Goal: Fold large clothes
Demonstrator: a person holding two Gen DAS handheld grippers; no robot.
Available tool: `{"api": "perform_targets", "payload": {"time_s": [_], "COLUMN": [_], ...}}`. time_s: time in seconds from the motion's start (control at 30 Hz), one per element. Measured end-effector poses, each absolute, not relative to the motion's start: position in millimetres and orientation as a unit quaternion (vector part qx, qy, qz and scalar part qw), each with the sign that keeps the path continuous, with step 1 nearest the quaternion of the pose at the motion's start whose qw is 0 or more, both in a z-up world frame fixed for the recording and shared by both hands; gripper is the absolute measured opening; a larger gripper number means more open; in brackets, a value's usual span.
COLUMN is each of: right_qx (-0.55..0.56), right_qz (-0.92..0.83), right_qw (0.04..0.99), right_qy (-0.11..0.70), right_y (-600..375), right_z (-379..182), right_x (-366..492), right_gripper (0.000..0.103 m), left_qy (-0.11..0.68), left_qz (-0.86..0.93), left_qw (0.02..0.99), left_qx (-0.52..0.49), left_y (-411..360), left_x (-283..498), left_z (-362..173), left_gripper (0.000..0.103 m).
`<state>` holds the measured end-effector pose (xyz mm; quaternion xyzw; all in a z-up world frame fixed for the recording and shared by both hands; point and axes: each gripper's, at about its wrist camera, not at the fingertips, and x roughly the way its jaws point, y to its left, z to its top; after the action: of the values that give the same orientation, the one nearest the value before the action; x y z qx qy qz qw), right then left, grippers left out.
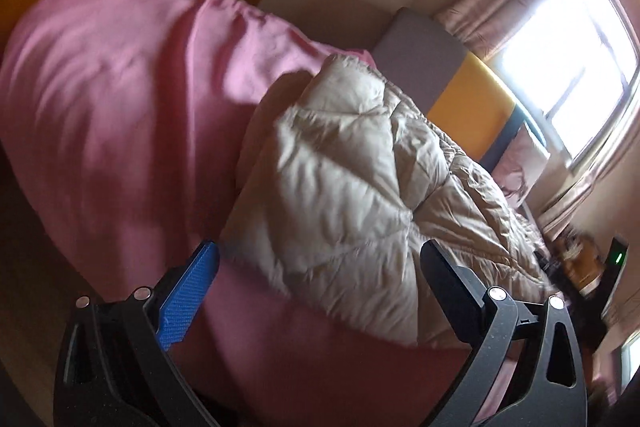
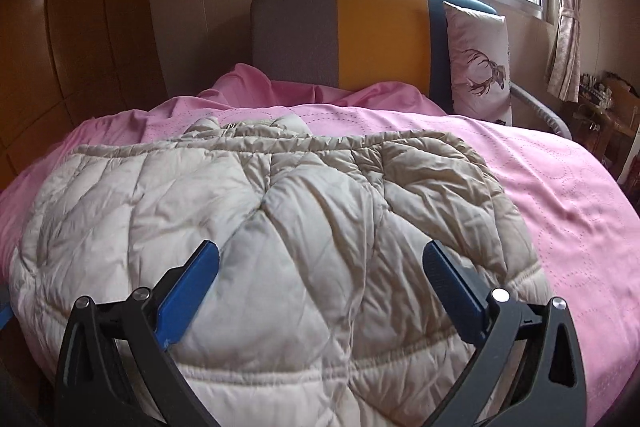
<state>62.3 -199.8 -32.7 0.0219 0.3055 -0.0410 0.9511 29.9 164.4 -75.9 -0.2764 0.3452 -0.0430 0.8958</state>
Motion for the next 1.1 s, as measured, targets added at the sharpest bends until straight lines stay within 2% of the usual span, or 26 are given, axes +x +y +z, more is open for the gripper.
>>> {"api": "perform_targets", "payload": {"time_s": [0.13, 0.2, 0.33, 0.57, 0.63, 0.67, 0.77, 0.87, 0.93, 1.1], "right_qx": [0.005, 0.019, 0.021, 0.028, 0.029, 0.03, 0.032, 0.032, 0.03, 0.03], "right_qz": [-0.039, -0.036, -0.038, -0.034, -0.034, -0.034, -0.034, -0.033, -0.028, 0.026], "right_qw": [0.946, 0.947, 0.955, 0.957, 0.957, 0.957, 0.957, 0.954, 0.95, 0.935], "right_qy": [0.322, 0.32, 0.294, 0.288, 0.287, 0.287, 0.288, 0.295, 0.309, 0.353], "right_y": [-197, -200, -199, -201, -202, -202, -204, -203, -200, -191], "right_z": [-55, -63, -71, -73, -74, -74, -74, -72, -70, -47], "right_x": [62, 62, 57, 54, 54, 54, 52, 46, 39, 31], "right_gripper": [0.101, 0.101, 0.101, 0.101, 0.101, 0.101, 0.101, 0.101, 0.101, 0.101], "left_qy": [0.376, 0.386, 0.391, 0.352, 0.345, 0.344, 0.341, 0.335, 0.323, 0.302], "left_qz": [-0.088, -0.118, -0.144, -0.093, -0.104, -0.108, -0.126, -0.15, -0.182, -0.22], "left_qw": [0.87, 0.858, 0.835, 0.811, 0.808, 0.806, 0.79, 0.772, 0.773, 0.788], "left_qx": [-0.308, -0.318, -0.359, -0.458, -0.466, -0.47, -0.493, -0.52, -0.516, -0.489], "left_y": [157, 149, 146, 156, 153, 150, 149, 162, 171, 195], "left_x": [29, 33, 45, 67, 71, 73, 85, 86, 77, 45], "left_z": [-89, -92, -99, -113, -110, -110, -118, -123, -114, -116], "left_gripper": [0.098, 0.089, 0.089, 0.089, 0.082, 0.074, 0.042, 0.027, 0.023, 0.022]}}
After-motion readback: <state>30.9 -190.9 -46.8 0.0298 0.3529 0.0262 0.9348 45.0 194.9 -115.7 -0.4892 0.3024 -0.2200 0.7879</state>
